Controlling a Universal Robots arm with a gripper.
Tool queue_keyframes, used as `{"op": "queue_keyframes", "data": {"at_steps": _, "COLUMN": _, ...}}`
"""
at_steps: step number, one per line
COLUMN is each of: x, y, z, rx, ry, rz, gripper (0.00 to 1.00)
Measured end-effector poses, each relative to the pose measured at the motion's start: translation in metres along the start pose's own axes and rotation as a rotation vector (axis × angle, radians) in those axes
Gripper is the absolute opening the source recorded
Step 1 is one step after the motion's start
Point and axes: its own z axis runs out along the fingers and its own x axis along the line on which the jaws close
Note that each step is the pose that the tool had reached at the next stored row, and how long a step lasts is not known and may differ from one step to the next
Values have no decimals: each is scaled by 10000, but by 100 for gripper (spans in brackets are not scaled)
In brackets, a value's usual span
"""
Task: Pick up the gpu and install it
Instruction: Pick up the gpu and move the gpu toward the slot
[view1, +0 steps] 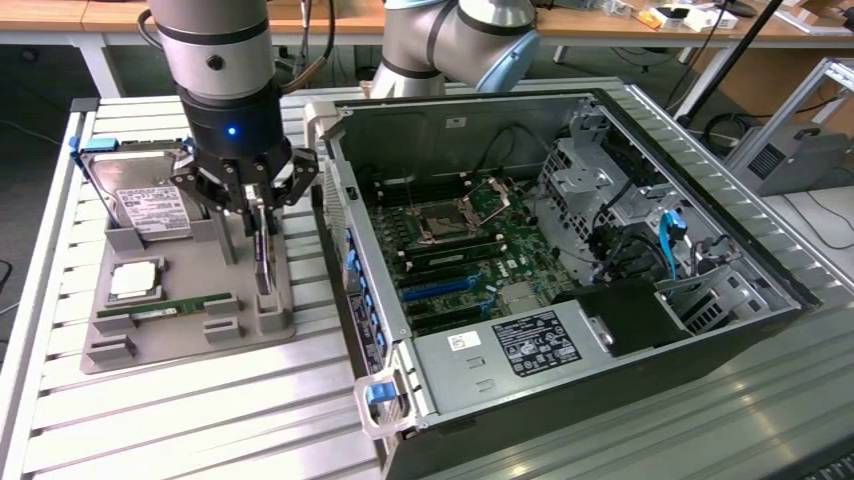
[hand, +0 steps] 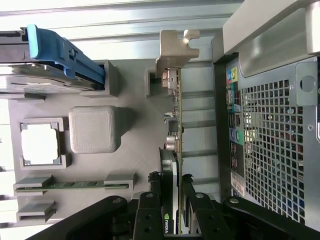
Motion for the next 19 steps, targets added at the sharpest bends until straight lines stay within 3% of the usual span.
{"op": "queue_keyframes", "data": {"at_steps": 19, "x": -1, "y": -1, "z": -49, "rx": 0, "ry": 0, "rz": 0, "gripper": 27}}
